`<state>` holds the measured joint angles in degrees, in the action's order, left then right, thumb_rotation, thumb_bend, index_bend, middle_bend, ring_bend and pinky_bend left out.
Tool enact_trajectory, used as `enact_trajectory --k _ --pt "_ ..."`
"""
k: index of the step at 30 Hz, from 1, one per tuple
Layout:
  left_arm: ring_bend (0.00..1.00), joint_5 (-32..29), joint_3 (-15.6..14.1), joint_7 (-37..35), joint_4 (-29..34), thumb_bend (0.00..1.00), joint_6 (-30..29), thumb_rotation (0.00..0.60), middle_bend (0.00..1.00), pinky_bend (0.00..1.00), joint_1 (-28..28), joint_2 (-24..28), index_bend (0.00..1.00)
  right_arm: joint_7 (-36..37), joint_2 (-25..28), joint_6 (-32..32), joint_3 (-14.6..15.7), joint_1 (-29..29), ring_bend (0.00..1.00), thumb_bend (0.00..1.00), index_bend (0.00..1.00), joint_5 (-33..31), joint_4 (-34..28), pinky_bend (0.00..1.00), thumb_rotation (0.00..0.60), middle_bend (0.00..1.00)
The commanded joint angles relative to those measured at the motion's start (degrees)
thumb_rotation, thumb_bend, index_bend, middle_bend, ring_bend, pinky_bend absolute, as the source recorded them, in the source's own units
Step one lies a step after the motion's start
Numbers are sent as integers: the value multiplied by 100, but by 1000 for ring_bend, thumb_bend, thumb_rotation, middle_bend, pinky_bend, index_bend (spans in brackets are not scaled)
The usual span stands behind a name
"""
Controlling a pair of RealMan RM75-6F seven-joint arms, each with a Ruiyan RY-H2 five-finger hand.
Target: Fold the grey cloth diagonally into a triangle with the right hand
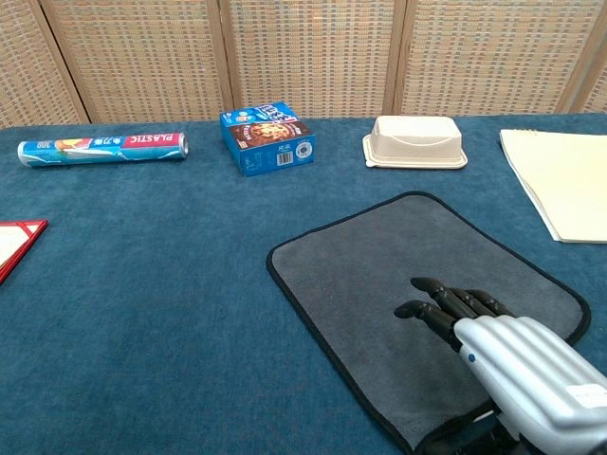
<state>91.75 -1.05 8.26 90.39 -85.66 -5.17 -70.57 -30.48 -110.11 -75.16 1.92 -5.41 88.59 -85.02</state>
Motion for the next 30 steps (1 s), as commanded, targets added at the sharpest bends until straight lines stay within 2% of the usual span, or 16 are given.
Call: enact_trajectory --k 1,10,15,19,25,30 --pt "0 10 -6 1 -1 127 -6 600 0 0 2 -1 0 -26 0 -23 23 2 0 0 153 0 18 0 600 0" --pt "0 38 -17 6 9 128 -32 600 0 0 11 2 0 -29 37 -100 86 16 0 0 164 -5 -8 0 600 0" --pt "0 24 -11 -4 9 128 -29 600 0 0 11 4 0 40 -7 -127 83 -19 0 1 280 45 52 0 600 0" --pt "0 27 -12 -12 4 128 -21 600 0 0 6 4 0 155 -66 -185 78 -38 0 80 336 105 154 0 600 0" --pt "0 16 -7 -31 5 128 -18 600 0 0 3 7 0 369 -174 -241 94 -48 0 159 342 162 367 0 600 0" --pt "0 30 -17 -38 1 128 -21 600 0 0 5 7 0 466 -205 -308 93 -57 0 172 342 215 441 0 600 0"
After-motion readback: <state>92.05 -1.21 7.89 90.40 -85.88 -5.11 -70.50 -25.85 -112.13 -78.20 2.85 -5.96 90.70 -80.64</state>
